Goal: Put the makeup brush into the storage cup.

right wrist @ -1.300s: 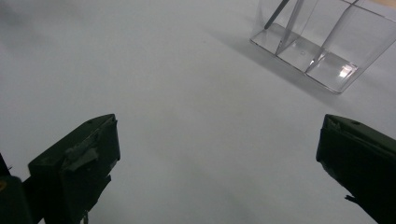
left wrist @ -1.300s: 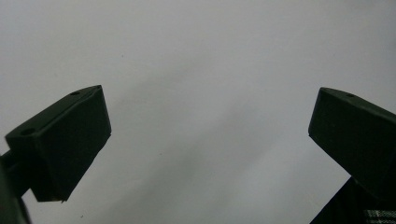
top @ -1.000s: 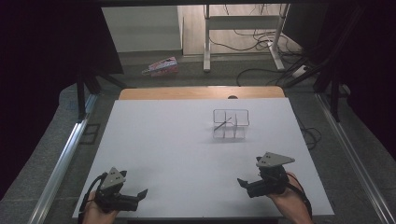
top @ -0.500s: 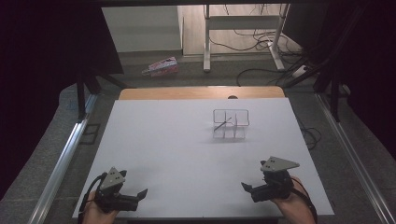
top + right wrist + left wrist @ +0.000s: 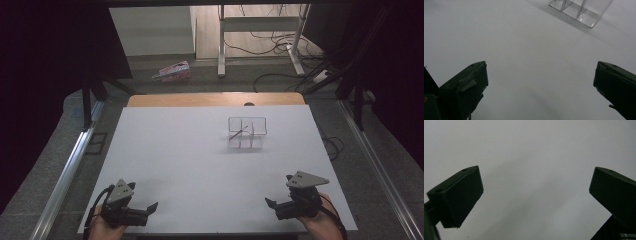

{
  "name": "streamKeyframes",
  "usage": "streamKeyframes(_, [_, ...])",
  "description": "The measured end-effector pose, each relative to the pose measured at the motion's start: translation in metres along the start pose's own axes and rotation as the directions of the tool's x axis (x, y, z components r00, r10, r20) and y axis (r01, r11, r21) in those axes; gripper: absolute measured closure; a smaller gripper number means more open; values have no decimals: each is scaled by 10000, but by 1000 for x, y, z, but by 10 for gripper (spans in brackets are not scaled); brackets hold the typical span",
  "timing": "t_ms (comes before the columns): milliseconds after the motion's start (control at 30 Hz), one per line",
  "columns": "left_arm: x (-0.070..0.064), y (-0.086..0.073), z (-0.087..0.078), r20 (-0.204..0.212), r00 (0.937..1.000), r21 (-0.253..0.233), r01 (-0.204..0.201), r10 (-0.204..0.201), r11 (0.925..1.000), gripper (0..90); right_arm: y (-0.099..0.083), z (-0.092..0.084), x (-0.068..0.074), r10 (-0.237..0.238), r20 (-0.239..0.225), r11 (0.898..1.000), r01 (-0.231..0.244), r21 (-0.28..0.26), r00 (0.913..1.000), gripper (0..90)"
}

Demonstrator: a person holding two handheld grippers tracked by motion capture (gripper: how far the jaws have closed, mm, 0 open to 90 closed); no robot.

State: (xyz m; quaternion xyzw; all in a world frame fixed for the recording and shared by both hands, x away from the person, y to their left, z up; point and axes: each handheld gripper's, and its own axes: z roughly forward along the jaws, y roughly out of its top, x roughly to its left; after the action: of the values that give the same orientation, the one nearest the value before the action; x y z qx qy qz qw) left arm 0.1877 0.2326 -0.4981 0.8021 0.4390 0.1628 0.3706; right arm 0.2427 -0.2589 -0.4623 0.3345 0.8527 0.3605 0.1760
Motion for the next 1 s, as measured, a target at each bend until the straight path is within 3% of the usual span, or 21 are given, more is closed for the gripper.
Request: streamKeyframes(1000, [0, 0, 0, 9, 10000, 2, 7, -7, 10000, 0, -25, -21, -11, 234, 749, 9992, -258, 319, 9969, 0])
